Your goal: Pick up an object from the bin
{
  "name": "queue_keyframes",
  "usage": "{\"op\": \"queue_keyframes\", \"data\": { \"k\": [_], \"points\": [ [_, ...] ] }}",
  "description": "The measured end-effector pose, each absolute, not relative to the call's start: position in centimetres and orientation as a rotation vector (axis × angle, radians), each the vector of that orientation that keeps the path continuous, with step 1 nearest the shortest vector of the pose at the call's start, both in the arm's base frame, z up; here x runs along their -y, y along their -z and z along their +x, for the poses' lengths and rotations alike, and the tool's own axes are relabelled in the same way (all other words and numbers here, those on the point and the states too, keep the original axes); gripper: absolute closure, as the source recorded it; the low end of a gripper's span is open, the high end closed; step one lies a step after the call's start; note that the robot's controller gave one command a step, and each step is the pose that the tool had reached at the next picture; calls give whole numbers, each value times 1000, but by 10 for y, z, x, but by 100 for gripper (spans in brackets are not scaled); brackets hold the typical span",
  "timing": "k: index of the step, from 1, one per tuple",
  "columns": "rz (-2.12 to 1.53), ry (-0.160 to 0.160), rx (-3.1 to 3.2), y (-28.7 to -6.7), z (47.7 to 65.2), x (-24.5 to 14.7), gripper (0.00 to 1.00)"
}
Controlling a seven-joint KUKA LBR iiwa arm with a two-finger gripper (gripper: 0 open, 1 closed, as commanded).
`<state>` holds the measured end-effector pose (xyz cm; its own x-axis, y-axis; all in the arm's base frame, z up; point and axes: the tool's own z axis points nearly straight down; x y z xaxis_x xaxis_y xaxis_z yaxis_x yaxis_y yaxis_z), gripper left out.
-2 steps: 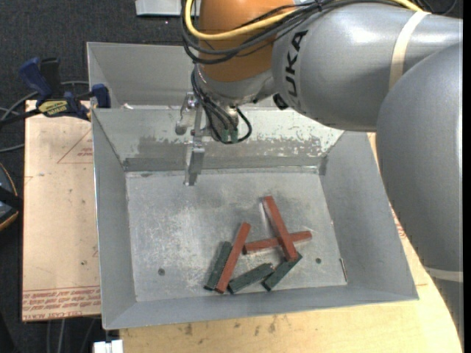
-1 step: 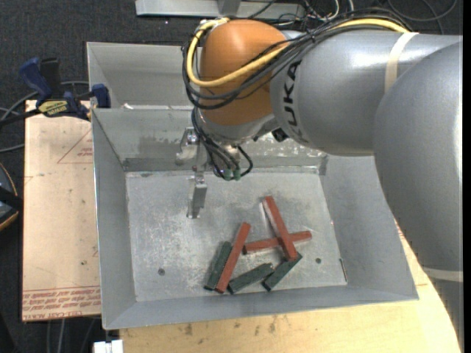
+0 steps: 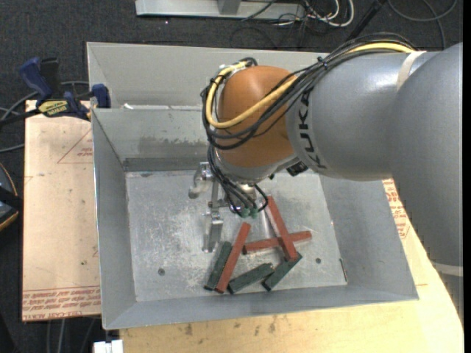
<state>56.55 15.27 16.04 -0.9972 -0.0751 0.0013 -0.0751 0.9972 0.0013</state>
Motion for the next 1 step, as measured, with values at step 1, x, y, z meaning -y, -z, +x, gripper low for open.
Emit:
{"op": "queue_keyframes", "data": {
  "k": [1],
  "points": [
    [358, 1, 3120, -163, 552, -143, 0]
  ]
}}
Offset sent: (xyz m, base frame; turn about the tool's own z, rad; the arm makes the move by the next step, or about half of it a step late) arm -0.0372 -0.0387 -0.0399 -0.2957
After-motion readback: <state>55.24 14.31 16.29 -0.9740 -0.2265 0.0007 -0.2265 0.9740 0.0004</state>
